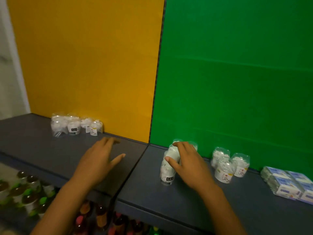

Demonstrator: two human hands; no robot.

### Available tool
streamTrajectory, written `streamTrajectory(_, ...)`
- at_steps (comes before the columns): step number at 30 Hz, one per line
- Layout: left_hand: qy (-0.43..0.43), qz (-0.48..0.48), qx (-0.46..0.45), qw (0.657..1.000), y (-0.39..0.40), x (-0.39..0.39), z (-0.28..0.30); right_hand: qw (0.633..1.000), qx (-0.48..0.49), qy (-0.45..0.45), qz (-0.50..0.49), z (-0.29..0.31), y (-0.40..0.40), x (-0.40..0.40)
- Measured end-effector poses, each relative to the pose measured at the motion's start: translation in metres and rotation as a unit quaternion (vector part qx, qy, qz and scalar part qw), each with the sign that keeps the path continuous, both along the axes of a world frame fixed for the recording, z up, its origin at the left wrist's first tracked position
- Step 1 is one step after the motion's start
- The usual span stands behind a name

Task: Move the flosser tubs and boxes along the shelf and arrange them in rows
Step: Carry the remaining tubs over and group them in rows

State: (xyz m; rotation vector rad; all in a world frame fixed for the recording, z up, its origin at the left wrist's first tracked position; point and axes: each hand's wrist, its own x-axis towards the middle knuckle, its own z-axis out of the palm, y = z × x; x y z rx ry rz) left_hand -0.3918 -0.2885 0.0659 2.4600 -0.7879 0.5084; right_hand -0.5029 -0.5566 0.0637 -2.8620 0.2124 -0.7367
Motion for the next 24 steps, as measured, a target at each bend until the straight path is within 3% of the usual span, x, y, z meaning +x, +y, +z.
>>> streamTrajectory(6, 0.008, 0.087, 0.048, 0.995, 0.056, -0.022, -0.01, 0.998, 0.012, 0.011, 0.066, -0.014, 0.042, 0.014)
streamTrajectory(14, -0.012, 0.166, 0.036, 0.985, 0.142, -0.014, -0.012, 0.987, 0.014, 0.02, 0.157, -0.004, 0.124, 0.061)
streamTrajectory(24, -0.014, 0.171, 0.006, 0.985, 0.247, 0.057, -0.014, 0.986, 0.023, -0.001, 0.163, 0.003, 0.229, 0.142)
